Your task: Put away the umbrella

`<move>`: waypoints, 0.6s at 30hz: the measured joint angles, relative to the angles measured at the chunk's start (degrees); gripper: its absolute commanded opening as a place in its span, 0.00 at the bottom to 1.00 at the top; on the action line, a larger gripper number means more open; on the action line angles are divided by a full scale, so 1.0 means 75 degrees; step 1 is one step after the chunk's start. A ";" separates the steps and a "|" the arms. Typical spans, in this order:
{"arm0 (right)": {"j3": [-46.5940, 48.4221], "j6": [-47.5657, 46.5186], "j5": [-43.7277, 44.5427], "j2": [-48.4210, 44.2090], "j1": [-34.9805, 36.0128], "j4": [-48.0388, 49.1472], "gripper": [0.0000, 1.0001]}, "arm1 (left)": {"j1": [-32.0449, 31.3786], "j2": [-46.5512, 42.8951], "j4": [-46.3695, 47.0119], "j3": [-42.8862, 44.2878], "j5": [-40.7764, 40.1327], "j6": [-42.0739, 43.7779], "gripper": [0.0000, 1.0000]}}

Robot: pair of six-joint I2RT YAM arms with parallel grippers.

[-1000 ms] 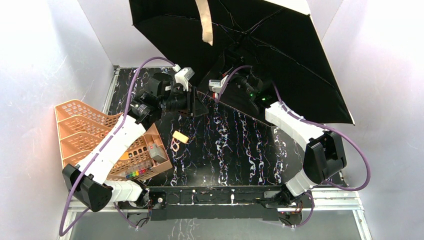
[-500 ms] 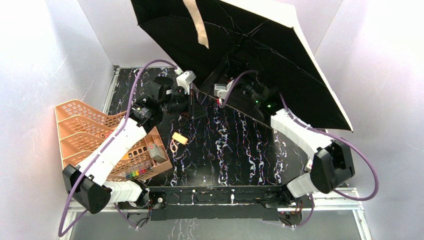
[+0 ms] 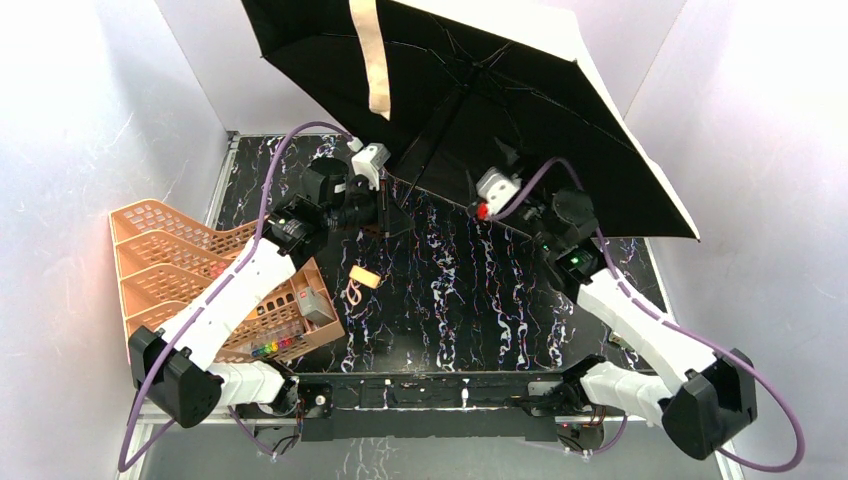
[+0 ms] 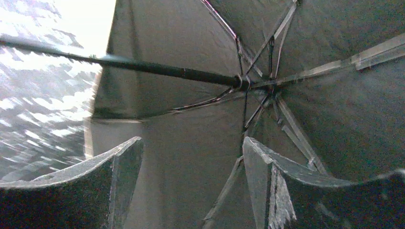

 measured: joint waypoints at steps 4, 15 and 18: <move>-0.0085 0.3037 0.0472 -0.0653 0.0000 -0.0291 0.83 | 0.0000 0.0000 0.0149 -0.0122 0.0009 0.0000 0.00; 0.0265 1.0060 0.1577 -0.0525 0.0000 -0.1845 0.83 | 0.0000 0.0009 0.0417 -0.0329 0.0087 0.0090 0.00; 0.0236 1.1500 0.1737 -0.0347 0.0000 -0.1612 0.83 | 0.0000 0.0111 0.0434 -0.0332 0.0204 0.0309 0.00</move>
